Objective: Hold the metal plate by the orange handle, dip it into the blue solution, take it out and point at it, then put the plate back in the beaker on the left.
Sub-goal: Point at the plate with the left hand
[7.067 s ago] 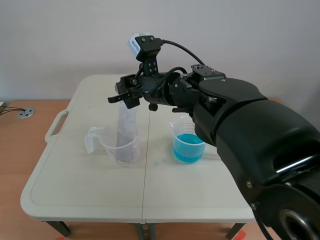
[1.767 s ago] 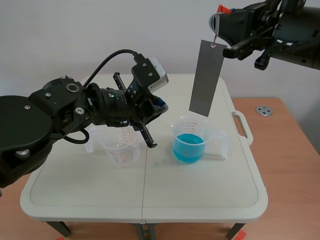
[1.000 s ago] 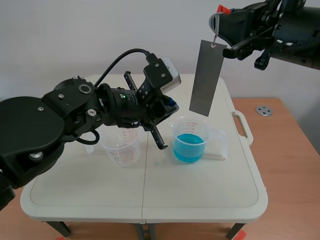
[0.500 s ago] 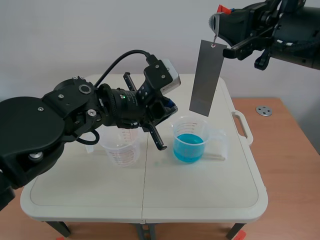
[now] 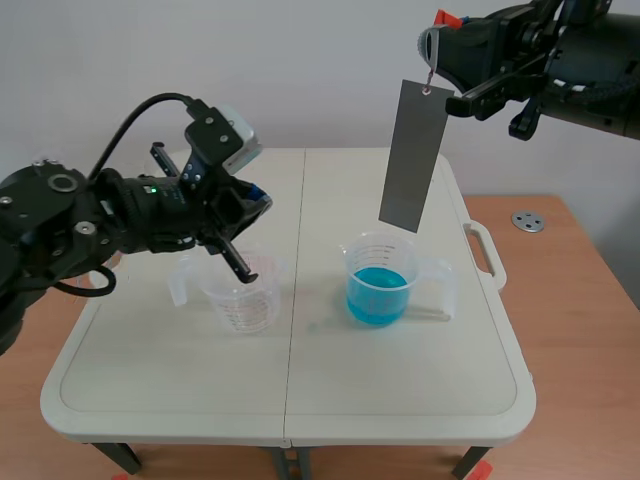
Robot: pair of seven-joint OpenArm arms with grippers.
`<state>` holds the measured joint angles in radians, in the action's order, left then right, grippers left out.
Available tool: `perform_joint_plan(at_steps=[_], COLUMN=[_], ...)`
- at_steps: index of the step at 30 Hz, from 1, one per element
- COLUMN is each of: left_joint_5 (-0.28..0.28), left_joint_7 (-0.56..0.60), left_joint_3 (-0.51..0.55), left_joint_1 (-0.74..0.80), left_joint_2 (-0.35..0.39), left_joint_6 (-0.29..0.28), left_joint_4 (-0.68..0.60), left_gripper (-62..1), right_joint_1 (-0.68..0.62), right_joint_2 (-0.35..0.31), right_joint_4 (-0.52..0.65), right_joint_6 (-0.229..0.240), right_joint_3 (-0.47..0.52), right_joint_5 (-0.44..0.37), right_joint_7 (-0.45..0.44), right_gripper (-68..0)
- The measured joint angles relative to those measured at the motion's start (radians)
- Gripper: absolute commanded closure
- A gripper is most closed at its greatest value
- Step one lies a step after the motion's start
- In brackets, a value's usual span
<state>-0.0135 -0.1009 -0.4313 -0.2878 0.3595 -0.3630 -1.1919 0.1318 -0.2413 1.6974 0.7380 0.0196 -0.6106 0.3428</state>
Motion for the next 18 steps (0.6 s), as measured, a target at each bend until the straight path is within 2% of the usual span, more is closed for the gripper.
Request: perform_joint_plan(at_steps=[4,9,14,18], left_joint_5=[-0.074,-0.141,-0.174,-0.182], left_joint_7=[0.000,0.001,0.021,0.056], left_joint_3=[0.058,0.176,0.331,0.462], left_joint_1=[0.120,0.300,0.515,0.689], left_joint_2=[0.097,0.221,0.314,0.330], left_joint_6=[-0.002,0.000,0.015,0.037], left_joint_4=[-0.121,-0.284,-0.419,-0.472], left_gripper=[-1.2,-1.2,-1.2,-1.2], right_joint_1=[0.000,0.000,0.000,0.000], right_joint_2=[0.000,0.001,0.003,0.003], right_joint_4=[0.000,0.000,-0.026,-0.061], right_joint_6=[0.000,0.000,0.000,0.000], right_joint_3=[0.000,-0.001,-0.002,-0.016], right_joint_5=[0.005,0.008,0.012,0.013], right_joint_7=[0.000,0.000,-0.006,-0.021], right_gripper=[-1.3,-1.3,-1.3,-1.3])
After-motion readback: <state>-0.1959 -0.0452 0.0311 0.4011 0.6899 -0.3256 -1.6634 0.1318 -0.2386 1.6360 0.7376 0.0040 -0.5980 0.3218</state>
